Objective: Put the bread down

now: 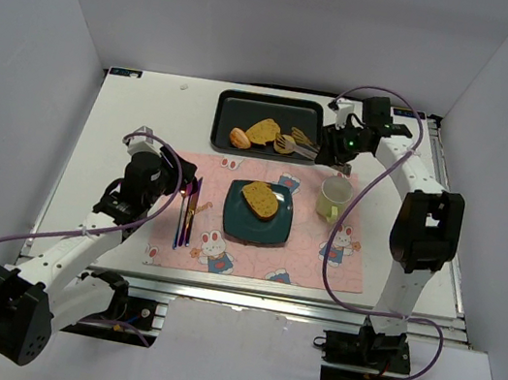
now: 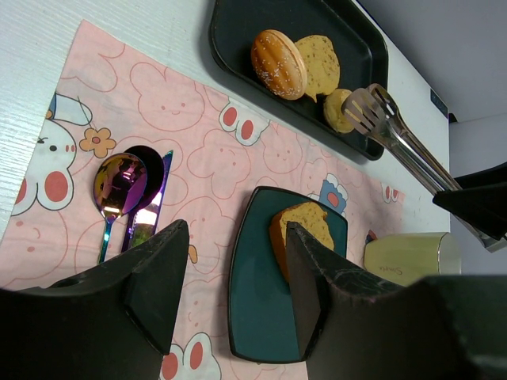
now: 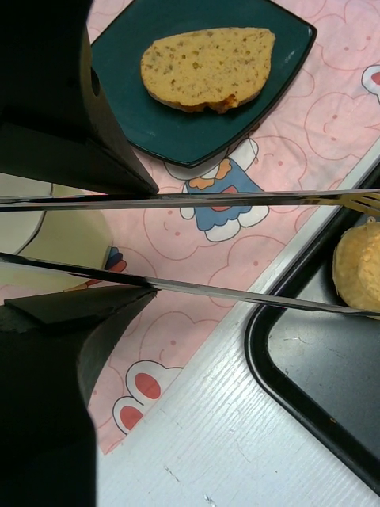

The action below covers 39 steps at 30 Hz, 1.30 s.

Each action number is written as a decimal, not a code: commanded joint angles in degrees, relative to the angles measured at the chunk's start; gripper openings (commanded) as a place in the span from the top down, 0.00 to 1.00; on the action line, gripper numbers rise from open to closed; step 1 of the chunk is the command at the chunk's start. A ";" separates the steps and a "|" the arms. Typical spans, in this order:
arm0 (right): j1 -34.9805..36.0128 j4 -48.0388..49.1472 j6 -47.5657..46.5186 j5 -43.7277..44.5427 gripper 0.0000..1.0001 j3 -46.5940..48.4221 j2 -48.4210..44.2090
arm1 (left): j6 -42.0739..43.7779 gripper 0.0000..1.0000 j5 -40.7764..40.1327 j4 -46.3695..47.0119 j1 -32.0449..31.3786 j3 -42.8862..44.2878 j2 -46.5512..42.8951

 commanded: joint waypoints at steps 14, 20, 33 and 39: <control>0.96 6.14 -1.66 4.44 0.48 -4.49 -4.07 | 0.14 0.38 0.03 0.80 0.15 -0.50 -1.60; 1.04 6.40 -1.58 4.70 0.50 -5.46 -3.98 | 0.22 0.38 0.03 0.80 0.15 -0.06 -1.61; 1.13 5.96 -1.05 3.12 0.71 -4.14 -5.38 | 0.22 0.38 0.11 0.80 0.24 0.38 -1.25; 1.13 6.14 -0.43 1.80 0.78 -2.12 -7.06 | 0.31 0.38 0.20 0.88 0.15 0.29 -1.08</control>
